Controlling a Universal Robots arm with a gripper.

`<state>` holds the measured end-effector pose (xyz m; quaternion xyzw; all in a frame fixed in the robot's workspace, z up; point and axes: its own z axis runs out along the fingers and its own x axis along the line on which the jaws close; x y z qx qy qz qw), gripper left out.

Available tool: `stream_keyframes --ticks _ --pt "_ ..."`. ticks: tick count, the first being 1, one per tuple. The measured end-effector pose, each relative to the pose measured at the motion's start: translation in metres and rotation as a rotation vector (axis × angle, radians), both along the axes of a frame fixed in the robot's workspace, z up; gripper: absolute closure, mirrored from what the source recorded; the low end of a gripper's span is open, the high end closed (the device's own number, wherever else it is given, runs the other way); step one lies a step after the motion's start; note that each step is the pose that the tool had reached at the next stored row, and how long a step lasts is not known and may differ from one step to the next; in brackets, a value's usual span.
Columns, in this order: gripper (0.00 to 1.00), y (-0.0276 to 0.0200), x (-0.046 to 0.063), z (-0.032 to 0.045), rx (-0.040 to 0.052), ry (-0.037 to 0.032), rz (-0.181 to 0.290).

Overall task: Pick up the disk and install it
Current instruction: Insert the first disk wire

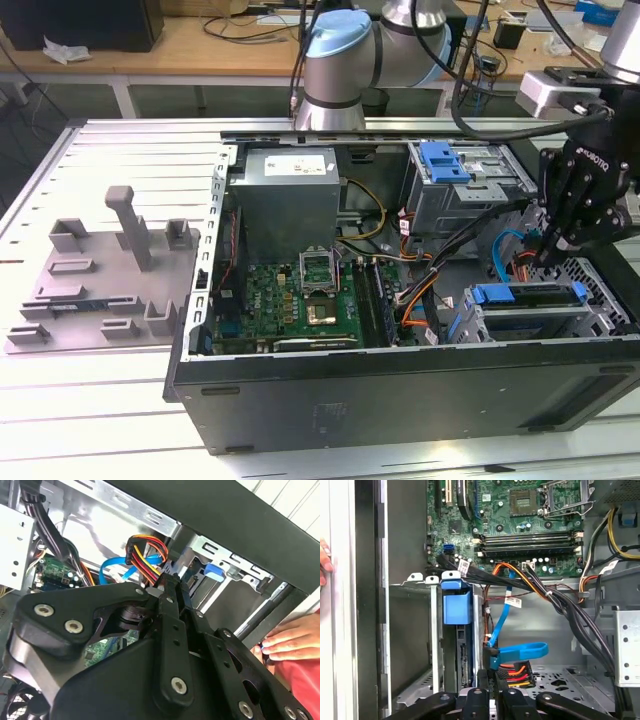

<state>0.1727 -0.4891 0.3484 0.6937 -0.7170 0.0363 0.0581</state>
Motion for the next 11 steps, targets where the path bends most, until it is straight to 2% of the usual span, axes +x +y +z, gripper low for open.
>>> stream_keyframes --ticks 2,4,5,8,9,11 --pt "0.83 -0.0048 0.000 0.0003 0.0109 -0.0020 0.002" --pt "0.83 -0.0104 -0.001 0.0004 0.0260 -0.0044 0.005" --pt "0.83 -0.0120 -0.001 0.0006 0.0305 -0.0052 0.006" --pt "0.83 -0.0170 -0.001 0.0006 0.0523 -0.0080 0.007" --pt "0.83 -0.0191 -0.001 0.0008 0.0621 -0.0090 0.007" --pt "0.83 -0.0216 -0.002 0.0011 0.0730 -0.0101 0.008"
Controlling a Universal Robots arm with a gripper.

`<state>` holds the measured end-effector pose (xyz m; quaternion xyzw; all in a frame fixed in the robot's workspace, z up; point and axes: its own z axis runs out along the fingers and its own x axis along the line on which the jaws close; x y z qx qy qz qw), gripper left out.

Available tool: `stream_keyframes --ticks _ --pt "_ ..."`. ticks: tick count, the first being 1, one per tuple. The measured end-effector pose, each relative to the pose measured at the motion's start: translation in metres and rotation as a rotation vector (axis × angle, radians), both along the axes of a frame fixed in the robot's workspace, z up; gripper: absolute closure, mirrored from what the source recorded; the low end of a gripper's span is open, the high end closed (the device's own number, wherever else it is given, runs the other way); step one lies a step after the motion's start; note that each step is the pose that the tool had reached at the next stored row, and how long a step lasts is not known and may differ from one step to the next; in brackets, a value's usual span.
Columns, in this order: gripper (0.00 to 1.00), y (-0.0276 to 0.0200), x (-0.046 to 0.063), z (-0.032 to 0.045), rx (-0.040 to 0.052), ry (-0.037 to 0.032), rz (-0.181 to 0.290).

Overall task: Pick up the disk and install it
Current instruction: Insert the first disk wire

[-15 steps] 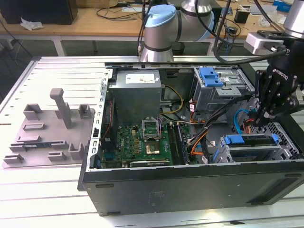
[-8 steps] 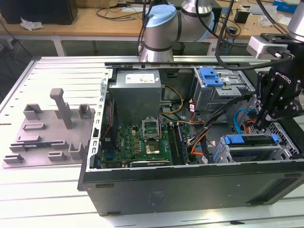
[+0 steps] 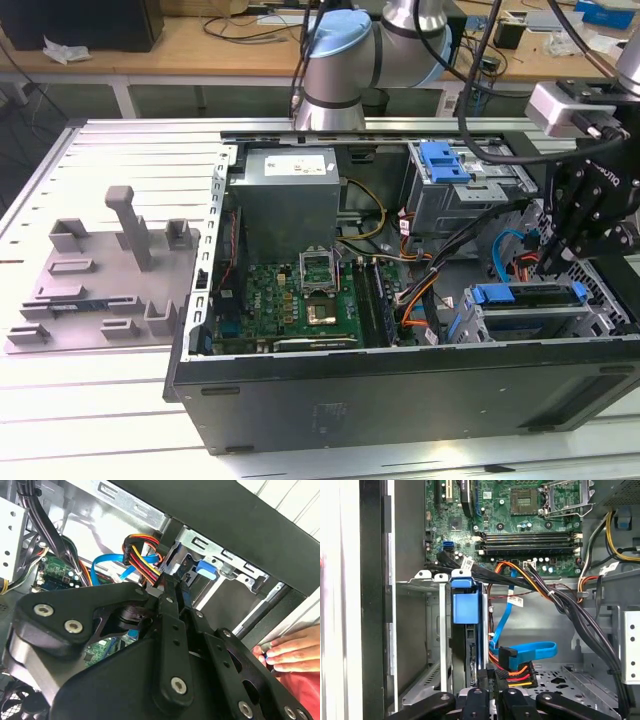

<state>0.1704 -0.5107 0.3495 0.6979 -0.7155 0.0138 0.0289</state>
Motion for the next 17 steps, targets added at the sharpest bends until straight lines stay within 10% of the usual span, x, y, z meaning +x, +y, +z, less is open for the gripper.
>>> stream_keyframes --ticks 12,17 --pt "0.83 -0.0054 -0.002 0.0026 0.0218 -0.0013 0.000" --pt "0.83 -0.0139 -0.002 0.0030 0.0678 -0.0013 0.000"
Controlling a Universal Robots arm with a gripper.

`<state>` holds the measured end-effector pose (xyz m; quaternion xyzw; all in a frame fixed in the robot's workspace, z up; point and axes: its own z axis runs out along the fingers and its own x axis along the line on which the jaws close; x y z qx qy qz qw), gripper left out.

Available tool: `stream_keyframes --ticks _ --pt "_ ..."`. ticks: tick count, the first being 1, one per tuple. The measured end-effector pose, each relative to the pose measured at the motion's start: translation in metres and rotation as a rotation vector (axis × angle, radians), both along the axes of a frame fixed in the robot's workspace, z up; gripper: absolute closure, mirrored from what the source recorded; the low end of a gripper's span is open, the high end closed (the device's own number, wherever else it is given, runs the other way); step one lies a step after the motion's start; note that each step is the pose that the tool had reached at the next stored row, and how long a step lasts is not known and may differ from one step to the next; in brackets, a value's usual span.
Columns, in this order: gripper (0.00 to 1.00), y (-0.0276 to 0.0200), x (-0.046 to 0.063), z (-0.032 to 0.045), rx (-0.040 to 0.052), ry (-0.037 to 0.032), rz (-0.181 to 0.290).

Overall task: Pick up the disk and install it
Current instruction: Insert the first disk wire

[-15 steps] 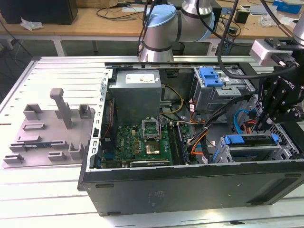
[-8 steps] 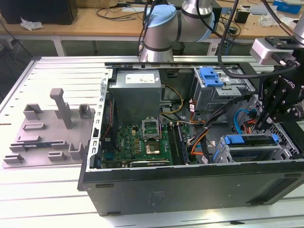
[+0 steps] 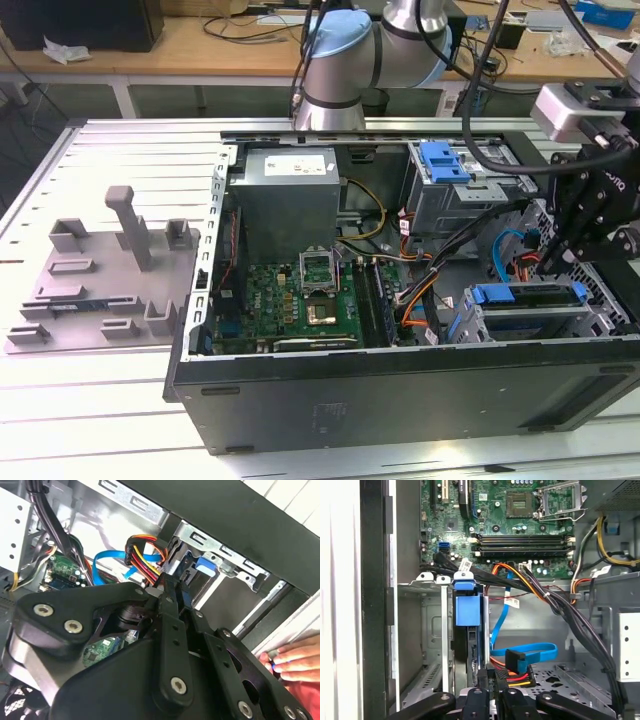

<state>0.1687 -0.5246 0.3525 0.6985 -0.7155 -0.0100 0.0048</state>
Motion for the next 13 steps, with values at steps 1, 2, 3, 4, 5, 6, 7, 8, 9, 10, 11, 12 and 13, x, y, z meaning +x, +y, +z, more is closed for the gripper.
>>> stream_keyframes --ticks 1,2,3,4,5,6,7,8,9,10,11,12,13 --pt "0.83 -0.0030 0.000 0.0000 0.0145 0.0001 0.000" --pt "0.83 -0.0046 0.000 -0.0001 0.0194 0.0000 0.000" --pt "0.83 -0.0061 0.000 0.0000 0.0219 0.0000 0.000" --pt "0.83 -0.0102 0.000 -0.0001 0.0280 0.0000 0.000" --pt "0.83 -0.0129 0.000 0.0000 0.0346 0.0000 0.000" --pt "0.83 -0.0139 0.000 0.0000 0.0372 0.0000 0.000" --pt "0.83 -0.0148 0.000 0.0000 0.0387 0.0001 0.000" --pt "0.83 -0.0159 0.000 0.0000 0.0405 0.0000 0.000" --pt "0.83 -0.0166 0.000 0.0000 0.0418 0.0000 0.000" --pt "0.83 -0.0176 0.000 0.0000 0.0429 0.0000 0.000" --pt "0.83 -0.0182 0.000 0.0000 0.0434 0.0000 0.000" --pt "0.83 -0.0189 0.000 0.0000 0.0448 0.0000 0.000" --pt "0.83 -0.0192 0.000 0.0000 0.0457 0.0000 0.000"
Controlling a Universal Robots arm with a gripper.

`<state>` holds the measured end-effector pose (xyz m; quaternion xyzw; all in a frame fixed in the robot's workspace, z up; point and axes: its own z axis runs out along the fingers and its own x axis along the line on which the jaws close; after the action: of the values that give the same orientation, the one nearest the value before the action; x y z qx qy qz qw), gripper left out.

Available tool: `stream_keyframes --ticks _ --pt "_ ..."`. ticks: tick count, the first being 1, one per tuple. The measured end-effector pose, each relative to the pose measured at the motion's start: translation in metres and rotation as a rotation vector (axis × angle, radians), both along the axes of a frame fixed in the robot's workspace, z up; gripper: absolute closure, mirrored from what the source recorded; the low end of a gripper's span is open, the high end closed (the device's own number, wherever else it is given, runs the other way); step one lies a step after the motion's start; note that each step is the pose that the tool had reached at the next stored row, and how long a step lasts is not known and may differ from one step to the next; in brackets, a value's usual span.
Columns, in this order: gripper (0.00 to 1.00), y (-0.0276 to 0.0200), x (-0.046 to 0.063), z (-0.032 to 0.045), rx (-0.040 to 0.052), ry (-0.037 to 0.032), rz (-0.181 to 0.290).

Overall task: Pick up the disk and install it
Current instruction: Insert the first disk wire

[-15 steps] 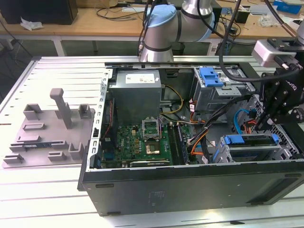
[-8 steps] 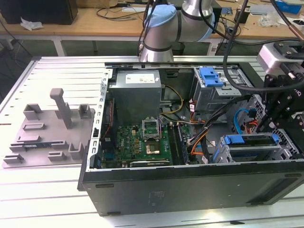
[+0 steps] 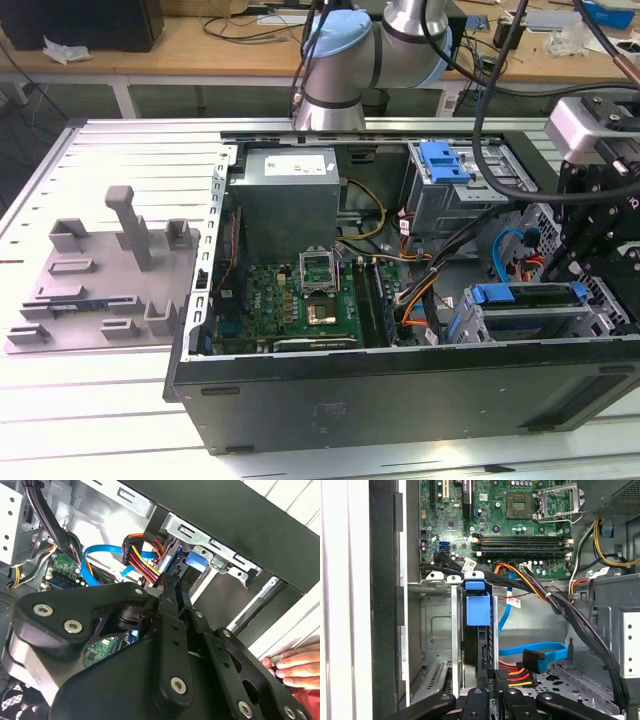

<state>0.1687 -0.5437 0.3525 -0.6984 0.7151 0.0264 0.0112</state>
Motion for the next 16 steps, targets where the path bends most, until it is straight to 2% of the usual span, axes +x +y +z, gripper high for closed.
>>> stream_keyframes --ticks 16 --pt "0.83 -0.0012 0.0009 -0.0001 0.0004 0.0001 0.000"
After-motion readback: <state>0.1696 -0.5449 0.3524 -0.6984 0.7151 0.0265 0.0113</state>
